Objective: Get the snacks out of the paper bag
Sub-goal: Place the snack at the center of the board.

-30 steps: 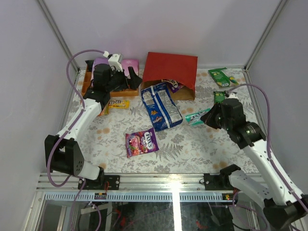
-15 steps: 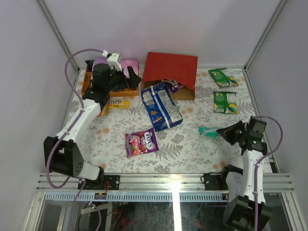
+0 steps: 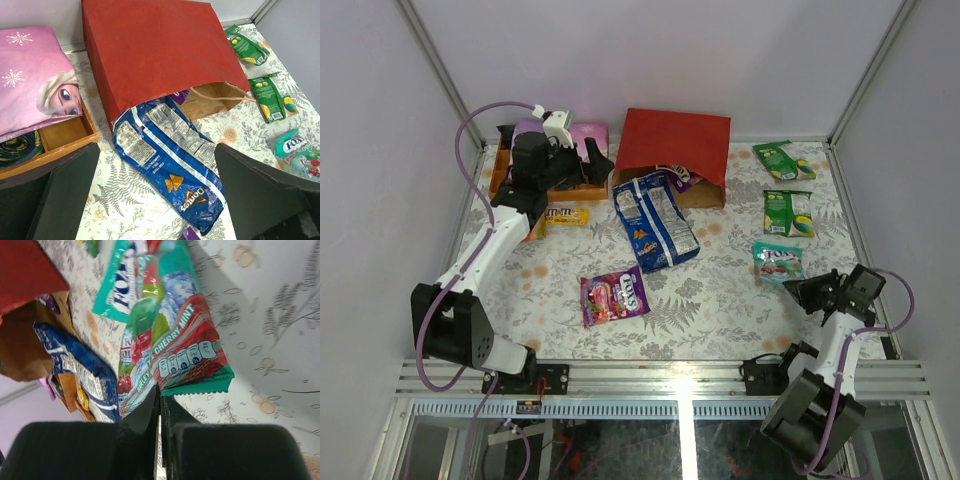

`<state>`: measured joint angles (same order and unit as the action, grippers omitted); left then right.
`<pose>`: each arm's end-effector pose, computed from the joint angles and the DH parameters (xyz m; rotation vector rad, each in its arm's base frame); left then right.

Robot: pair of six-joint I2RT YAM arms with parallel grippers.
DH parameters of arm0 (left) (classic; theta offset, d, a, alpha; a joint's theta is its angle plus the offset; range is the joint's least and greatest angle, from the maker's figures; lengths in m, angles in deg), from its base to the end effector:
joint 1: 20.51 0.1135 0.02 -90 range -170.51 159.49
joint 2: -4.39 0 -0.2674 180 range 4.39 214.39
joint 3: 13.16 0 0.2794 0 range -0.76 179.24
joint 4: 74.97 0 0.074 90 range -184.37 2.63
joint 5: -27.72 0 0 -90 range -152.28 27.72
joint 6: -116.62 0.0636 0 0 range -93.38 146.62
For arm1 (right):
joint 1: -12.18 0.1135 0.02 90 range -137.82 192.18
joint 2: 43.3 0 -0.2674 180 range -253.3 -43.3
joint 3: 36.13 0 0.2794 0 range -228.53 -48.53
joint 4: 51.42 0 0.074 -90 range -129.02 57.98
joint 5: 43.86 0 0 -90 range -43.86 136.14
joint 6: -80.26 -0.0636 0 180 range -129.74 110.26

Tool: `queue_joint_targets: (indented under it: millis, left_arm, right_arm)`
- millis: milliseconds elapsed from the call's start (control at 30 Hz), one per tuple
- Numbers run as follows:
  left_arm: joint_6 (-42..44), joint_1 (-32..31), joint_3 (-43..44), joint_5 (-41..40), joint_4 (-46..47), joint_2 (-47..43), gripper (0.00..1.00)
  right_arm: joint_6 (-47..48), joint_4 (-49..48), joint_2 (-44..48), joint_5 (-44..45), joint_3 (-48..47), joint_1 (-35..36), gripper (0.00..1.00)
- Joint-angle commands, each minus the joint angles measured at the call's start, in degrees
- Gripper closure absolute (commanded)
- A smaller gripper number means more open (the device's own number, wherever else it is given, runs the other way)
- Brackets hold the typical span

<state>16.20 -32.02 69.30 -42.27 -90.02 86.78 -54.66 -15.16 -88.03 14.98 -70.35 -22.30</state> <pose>0.3810 -0.0998 0.3443 0.2666 1.8369 -0.5871 0.1775 -0.0820 0.1572 1.2966 1.9668 0.7346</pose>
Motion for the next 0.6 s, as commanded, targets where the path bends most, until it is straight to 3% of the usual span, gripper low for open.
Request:
queue_joint_targets:
  millis: [0,567]
  left_arm:
    - [1.51,0.26,1.32,-1.41,0.02,0.11,0.0]
    - [2.99,0.27,1.66,-3.79,-1.32,0.91,0.0]
  right_arm:
    - [-0.41,-6.63,-2.31,-4.52,2.95,-4.39,1.0]
    - [7.04,-9.79,-15.55,0.98,-2.82,-10.22,1.0]
